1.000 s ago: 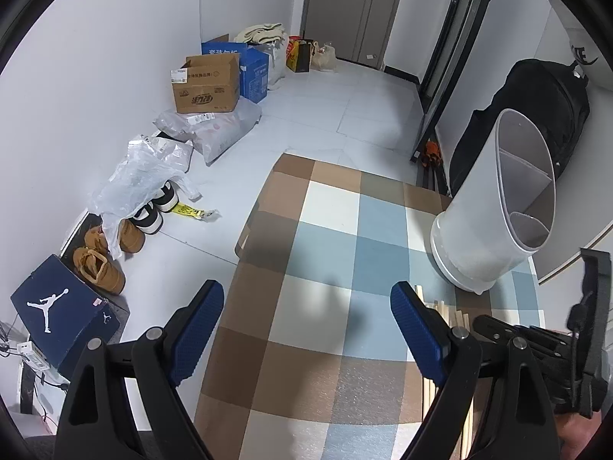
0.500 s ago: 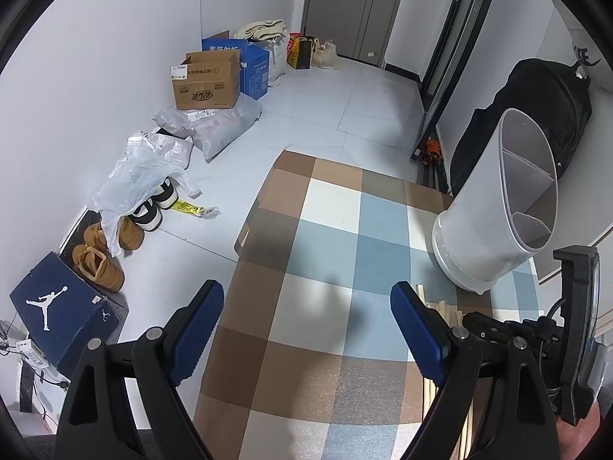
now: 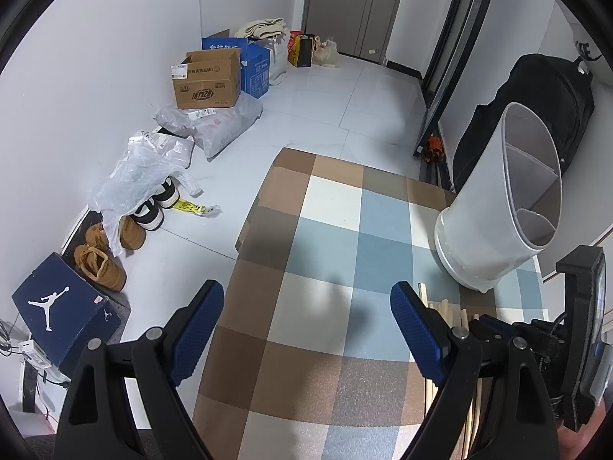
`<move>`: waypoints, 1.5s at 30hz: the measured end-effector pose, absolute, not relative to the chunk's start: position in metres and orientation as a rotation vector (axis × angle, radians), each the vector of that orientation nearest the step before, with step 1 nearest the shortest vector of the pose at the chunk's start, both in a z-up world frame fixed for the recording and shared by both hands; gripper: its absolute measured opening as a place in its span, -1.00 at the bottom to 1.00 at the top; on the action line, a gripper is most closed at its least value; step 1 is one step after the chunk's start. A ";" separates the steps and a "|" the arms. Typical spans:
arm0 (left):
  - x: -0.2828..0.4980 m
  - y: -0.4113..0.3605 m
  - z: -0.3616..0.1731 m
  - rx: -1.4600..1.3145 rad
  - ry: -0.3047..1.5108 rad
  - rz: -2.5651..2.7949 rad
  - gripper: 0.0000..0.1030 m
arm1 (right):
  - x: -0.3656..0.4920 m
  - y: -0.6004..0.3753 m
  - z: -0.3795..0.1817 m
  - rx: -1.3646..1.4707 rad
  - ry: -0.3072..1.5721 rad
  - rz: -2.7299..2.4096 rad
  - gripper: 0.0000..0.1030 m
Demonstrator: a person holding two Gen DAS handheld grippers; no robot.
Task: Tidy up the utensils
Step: 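Close the right gripper on a wooden chopstick, then lift the chopstick with the right gripper up over the holder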
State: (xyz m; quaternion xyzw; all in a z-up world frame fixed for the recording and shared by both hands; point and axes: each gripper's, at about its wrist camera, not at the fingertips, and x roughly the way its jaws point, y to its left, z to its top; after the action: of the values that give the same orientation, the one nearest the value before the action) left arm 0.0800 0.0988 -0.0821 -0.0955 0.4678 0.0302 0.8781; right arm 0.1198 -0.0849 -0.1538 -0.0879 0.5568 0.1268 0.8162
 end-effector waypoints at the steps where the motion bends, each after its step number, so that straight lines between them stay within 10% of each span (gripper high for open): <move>1: 0.080 0.099 -0.083 -0.198 0.977 0.062 0.66 | 0.120 -0.086 -0.153 -0.188 1.185 0.271 -0.79; 24: 0.116 0.039 -0.124 -0.167 1.214 -0.095 0.61 | 0.084 -0.171 -0.066 0.224 0.849 0.341 -0.92; 37: 0.133 0.026 -0.139 -0.154 1.283 -0.054 0.16 | 0.074 -0.198 -0.044 0.329 0.757 0.389 -0.92; 45: 0.136 0.021 -0.141 -0.134 1.315 -0.051 -0.95 | 0.075 -0.197 -0.043 0.342 0.732 0.402 -0.92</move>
State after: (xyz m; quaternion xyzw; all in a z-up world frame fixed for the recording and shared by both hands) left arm 0.1356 0.0214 -0.1407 -0.0622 0.6105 -0.0239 0.7892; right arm 0.0748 -0.1973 -0.0427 0.1652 0.3535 0.1941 0.9000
